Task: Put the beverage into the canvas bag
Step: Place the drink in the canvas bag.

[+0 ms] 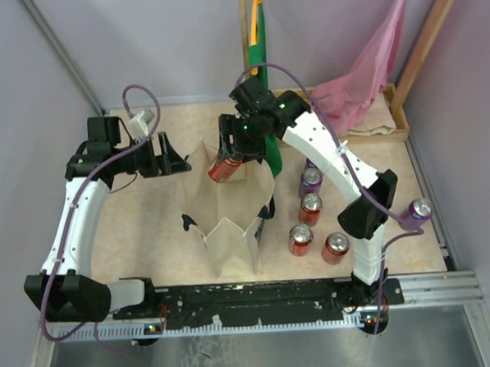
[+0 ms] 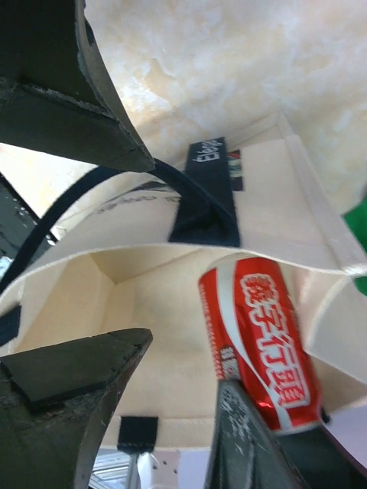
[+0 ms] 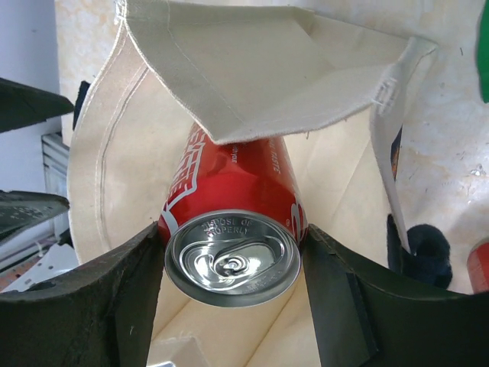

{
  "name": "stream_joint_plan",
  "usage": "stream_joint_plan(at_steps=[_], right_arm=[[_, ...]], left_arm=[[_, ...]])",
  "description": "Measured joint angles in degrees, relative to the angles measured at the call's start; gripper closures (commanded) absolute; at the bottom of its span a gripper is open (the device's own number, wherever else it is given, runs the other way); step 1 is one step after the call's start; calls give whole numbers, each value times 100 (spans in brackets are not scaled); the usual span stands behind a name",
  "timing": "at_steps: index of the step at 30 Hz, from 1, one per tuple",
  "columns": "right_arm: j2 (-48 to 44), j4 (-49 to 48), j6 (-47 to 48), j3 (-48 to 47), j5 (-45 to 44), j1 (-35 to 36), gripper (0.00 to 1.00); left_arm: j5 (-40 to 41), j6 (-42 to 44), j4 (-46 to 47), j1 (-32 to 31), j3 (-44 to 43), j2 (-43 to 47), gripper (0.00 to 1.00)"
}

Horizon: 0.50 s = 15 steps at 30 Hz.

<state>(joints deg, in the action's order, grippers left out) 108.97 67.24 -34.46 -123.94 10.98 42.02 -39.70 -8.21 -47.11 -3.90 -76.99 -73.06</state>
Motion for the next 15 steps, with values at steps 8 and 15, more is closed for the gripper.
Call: stream_joint_plan(at_steps=[8, 15], right_arm=[[223, -55, 155, -22, -127, 168, 100], [686, -52, 398, -151, -426, 328, 100]], left_arm=[[310, 378, -260, -17, 828, 348, 64], [542, 721, -315, -24, 1163, 389, 96]])
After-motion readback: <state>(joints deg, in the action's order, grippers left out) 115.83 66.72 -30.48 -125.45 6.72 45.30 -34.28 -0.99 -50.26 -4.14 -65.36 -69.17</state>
